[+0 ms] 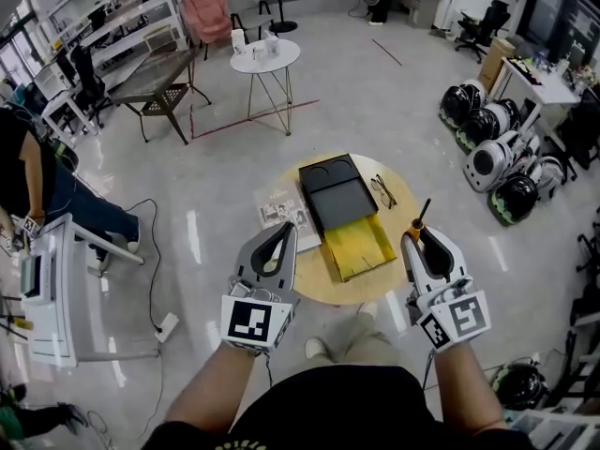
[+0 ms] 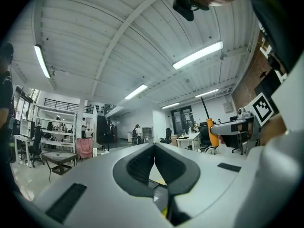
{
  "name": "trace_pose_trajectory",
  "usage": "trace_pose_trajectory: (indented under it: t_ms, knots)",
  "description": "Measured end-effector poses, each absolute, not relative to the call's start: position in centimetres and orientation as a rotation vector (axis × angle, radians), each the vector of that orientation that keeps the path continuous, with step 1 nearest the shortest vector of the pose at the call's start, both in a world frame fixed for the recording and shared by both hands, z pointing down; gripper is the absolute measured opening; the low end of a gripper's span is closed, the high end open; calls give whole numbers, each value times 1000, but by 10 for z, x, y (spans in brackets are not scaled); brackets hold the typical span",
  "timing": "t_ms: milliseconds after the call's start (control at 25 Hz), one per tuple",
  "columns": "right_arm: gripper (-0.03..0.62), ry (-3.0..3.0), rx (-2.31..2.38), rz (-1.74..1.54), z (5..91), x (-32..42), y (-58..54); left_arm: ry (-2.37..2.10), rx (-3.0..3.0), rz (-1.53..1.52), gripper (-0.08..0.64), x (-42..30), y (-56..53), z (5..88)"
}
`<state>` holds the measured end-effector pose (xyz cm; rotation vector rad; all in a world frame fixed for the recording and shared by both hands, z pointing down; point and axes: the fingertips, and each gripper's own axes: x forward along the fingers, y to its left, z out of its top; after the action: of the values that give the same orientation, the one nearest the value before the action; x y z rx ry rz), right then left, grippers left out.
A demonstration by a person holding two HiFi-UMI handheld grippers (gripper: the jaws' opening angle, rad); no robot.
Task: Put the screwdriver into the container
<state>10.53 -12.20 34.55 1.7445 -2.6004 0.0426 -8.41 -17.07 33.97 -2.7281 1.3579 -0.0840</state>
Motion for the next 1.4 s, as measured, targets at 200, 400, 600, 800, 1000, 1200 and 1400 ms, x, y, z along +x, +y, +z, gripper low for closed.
trace_pose_trajectory:
  t_ms: [200,400,600,800,1000,1200,1400]
  knots:
    - [115,-2640,1698,73,354,105,-137,1402,-2700,-98,17,-83,-183,339]
    - [115,-2679,1651,96,362,104,-157,1423,-2674,-105,17,-76,-200,339]
    - [115,-2688,1625,132,368,110,-175,1444,-2666,-120,17,-69,-215,341]
    - [115,-2692,1595,165,382,116,-189,1456,-2666,-125,17,-59,-225,347]
    - [115,-2695,1560,182,392,110,-201,1475,-2668,-144,17,-60,-233,354]
    - [115,-2688,1536,212,404,109,-210,1497,-2660,-162,17,-61,-237,359]
    - [115,-2667,1519,252,421,110,-214,1512,-2661,-170,17,-62,-237,364]
